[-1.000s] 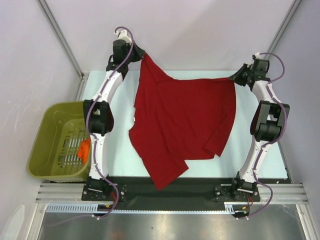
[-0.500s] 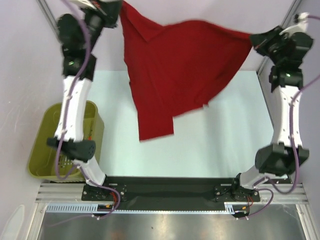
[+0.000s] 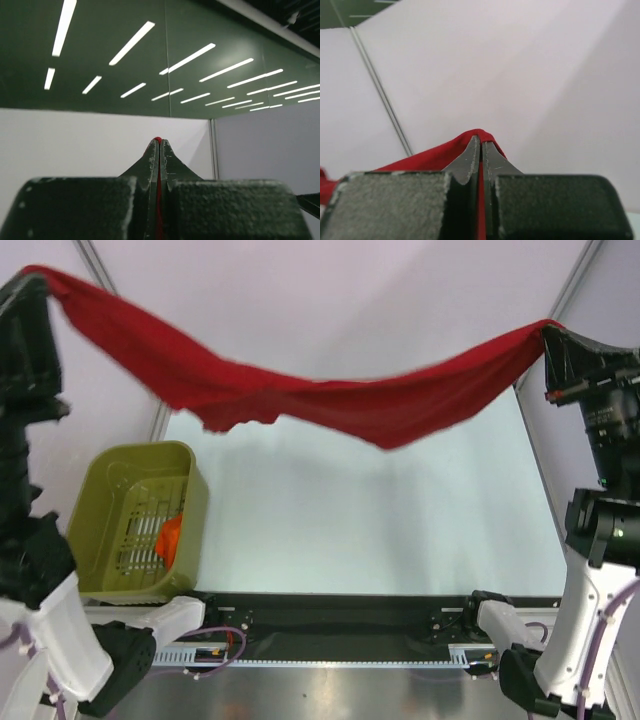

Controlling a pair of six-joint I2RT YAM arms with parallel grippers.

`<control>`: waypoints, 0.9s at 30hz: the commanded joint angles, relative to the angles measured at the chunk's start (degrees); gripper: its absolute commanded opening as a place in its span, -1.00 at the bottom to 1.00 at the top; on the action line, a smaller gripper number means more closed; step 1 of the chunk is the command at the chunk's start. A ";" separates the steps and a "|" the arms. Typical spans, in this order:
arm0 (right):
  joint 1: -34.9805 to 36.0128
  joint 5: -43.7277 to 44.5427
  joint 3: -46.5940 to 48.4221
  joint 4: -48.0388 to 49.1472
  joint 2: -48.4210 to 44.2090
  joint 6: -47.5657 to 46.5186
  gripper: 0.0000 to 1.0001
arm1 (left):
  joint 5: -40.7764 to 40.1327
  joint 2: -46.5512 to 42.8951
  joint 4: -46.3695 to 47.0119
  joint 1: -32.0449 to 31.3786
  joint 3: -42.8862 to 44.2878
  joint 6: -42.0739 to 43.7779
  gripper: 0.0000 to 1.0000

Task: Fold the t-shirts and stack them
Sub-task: Flatten the tshirt out

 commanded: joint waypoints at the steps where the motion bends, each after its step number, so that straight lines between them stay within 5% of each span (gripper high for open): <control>1: 0.21 0.35 -0.95 0.89 0.00 -1.99 -1.00 | 0.03 1.56 0.56 0.42 0.15 0.66 -0.99; 8: 0.13 1.84 -3.57 0.35 3.42 -4.45 -1.00 | 0.99 7.96 2.31 0.42 -4.14 0.13 -1.00; 16: 0.39 2.98 -19.83 13.01 11.07 -3.22 -1.00 | 1.34 22.01 11.18 0.50 -16.98 1.54 -1.00; 22: 0.48 5.44 -26.61 18.37 23.62 -5.86 -1.00 | -0.76 35.11 19.53 0.59 -24.72 1.45 -0.99; 27: 1.00 4.30 -21.79 18.38 39.00 -7.18 -1.00 | 1.34 52.14 25.33 1.56 -22.45 -3.91 -0.99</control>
